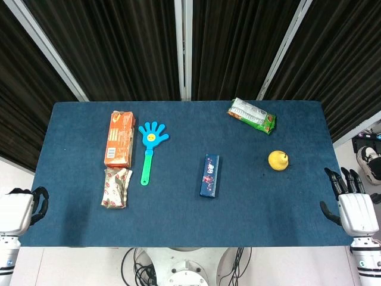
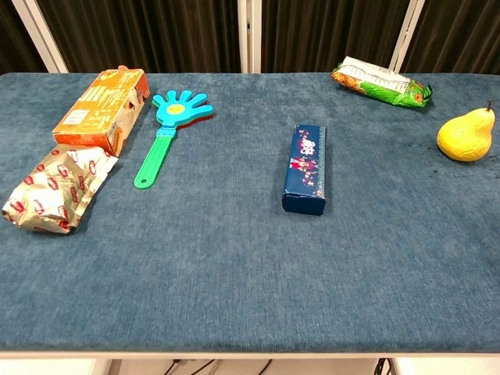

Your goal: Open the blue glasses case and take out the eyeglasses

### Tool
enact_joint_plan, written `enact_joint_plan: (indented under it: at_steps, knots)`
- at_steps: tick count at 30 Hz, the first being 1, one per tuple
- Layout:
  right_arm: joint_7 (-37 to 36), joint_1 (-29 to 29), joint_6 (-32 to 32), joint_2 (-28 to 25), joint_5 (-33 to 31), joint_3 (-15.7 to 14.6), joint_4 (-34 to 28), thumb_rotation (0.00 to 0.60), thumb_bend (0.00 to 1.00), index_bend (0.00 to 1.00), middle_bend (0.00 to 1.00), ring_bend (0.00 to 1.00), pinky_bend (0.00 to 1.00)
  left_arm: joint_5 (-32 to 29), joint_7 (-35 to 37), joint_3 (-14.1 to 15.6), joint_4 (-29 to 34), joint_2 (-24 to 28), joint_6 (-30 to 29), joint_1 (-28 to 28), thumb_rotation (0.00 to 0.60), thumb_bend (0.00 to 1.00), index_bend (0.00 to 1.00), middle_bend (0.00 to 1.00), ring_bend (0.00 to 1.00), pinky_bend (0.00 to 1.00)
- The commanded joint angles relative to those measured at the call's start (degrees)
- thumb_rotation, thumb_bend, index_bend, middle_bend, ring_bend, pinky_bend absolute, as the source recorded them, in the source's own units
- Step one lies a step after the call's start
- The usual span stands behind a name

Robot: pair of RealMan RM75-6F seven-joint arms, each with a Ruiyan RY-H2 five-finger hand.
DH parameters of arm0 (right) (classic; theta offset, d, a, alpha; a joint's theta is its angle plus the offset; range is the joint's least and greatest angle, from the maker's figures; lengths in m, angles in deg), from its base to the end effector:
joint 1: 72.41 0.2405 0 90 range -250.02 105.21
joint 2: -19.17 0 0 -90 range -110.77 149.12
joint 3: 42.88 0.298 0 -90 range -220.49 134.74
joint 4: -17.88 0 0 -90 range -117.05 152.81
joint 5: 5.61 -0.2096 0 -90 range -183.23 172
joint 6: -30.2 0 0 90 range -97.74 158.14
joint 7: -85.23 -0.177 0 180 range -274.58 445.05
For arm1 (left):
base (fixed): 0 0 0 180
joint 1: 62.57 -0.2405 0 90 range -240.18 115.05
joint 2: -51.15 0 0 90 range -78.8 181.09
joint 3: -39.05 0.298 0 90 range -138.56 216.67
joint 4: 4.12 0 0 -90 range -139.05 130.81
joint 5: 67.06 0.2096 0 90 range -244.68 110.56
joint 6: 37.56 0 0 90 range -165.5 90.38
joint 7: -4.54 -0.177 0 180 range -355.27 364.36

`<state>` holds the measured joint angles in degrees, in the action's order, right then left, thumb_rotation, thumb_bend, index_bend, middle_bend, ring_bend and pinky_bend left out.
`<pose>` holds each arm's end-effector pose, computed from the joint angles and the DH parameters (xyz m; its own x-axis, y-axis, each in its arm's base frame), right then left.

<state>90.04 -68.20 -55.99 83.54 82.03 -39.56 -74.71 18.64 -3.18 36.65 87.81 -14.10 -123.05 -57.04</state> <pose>-0.3426 -0.2147 0.1781 0.4644 0.0224 0.8854 -0.8850 -0.0274 0.4648 -0.3468 0.2196 0.1712 0.5045 -0.0025 0.8634 0.8633 -0.0153 -0.5045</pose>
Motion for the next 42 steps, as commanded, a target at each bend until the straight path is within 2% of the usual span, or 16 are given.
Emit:
enact_joint_plan:
  at_steps: [1, 9, 14, 22, 29, 35, 42]
  knots:
    - [0.0, 0.0, 0.1, 0.0, 0.0, -0.1, 0.0, 0.6, 0.27, 0.01, 0.17, 0.0, 0.0, 0.0, 0.0, 0.0, 0.0, 0.0, 0.0, 0.0, 0.6, 0.31, 0.79, 0.82, 0.66, 0.51]
    - [-0.2, 0.7, 1.3, -0.3, 0.2, -0.1, -0.5, 0.6, 0.29, 0.01, 0.17, 0.0, 0.0, 0.1, 0.1, 0.0, 0.0, 0.0, -0.1, -0.1, 0.6, 0.31, 0.79, 0.82, 0.66, 0.51]
    - [-1.3, 3.3, 5.0, -0.8, -0.1, 0.6, -1.5, 0.6, 0.37, 0.01, 0.2, 0.0, 0.0, 0.0, -0.1, 0.0, 0.0, 0.0, -0.1, -0.1, 0.6, 0.31, 0.79, 0.82, 0.66, 0.51]
    - [-2.9, 14.1, 21.0, -0.1, -3.2, 3.5, -4.5, 0.6, 0.58, 0.0, 0.23, 0.0, 0.0, 0.0, 0.1, 0.0, 0.0, 0.0, -0.1, -0.1, 0.6, 0.31, 0.79, 0.82, 0.66, 0.51]
    - [-1.8, 24.4, 35.9, 5.0, -11.2, 6.6, -3.0, 0.6, 0.79, 0.0, 0.22, 0.0, 0.0, -0.1, 0.4, 0.0, 0.1, 0.1, 0.1, 0.0, 0.6, 0.31, 0.79, 0.82, 0.66, 0.51]
    - [0.2, 30.6, 42.7, 10.7, -17.8, 8.2, 1.5, 0.6, 0.85, 0.0, 0.22, 0.0, 0.0, -0.2, 0.6, 0.0, 0.2, 0.3, 0.2, 0.0, 0.6, 0.31, 0.79, 0.82, 0.66, 0.51]
    - [2.0, 35.1, 46.1, 15.7, -23.3, 8.6, 6.6, 0.6, 0.83, 0.0, 0.22, 0.0, 0.0, -0.2, 0.8, 0.0, 0.2, 0.4, 0.3, 0.0, 0.6, 0.31, 0.79, 0.82, 0.66, 0.51]
